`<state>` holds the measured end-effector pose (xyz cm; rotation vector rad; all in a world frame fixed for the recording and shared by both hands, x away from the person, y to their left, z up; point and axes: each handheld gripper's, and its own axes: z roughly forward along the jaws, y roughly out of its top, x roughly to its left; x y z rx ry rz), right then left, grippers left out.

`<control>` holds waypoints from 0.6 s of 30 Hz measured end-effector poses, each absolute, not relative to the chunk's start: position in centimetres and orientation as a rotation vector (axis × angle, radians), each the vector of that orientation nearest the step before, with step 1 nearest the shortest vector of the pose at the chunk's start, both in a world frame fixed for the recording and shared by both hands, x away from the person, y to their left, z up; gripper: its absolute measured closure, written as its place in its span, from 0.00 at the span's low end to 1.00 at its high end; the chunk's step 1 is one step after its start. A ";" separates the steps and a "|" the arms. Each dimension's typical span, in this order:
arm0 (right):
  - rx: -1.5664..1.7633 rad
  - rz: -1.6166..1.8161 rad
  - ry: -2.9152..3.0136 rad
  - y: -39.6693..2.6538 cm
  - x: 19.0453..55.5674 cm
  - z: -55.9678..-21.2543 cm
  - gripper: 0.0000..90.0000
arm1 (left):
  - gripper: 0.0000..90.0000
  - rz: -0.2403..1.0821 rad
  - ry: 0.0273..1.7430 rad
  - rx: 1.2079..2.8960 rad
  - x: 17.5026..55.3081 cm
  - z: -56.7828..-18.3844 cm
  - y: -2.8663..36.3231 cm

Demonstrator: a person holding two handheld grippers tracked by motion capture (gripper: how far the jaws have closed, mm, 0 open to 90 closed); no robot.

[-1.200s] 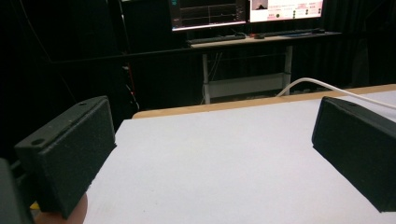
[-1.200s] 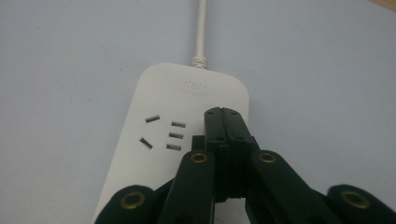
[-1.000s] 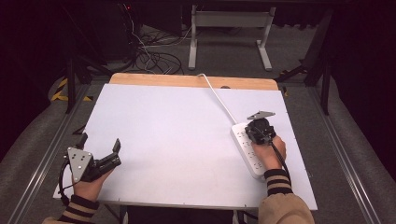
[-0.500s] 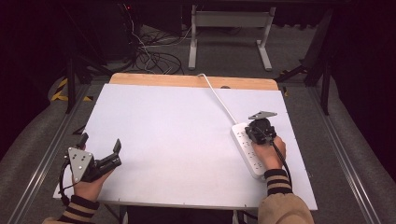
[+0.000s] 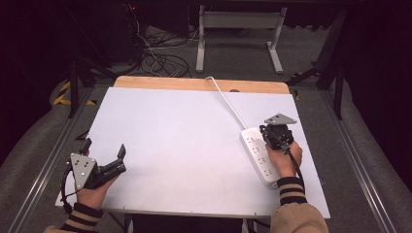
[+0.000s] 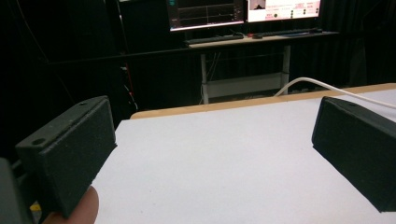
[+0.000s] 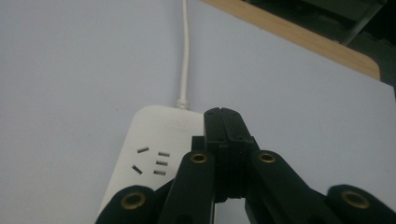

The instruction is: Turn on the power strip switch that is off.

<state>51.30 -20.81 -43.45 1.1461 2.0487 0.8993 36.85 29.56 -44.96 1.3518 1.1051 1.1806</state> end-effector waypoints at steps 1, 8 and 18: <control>1.147 0.917 2.040 -21.0 51.1 -43.2 1.00 | 0.00 1.179 1.104 1.352 36.9 -44.9 29.5; 1.141 1.073 1.964 -22.0 50.2 -41.8 1.00 | 0.00 1.174 1.102 1.348 36.9 -44.9 29.5; 1.000 1.333 1.760 -22.8 47.4 -39.2 1.00 | 0.00 1.168 1.111 1.326 36.8 -44.7 29.9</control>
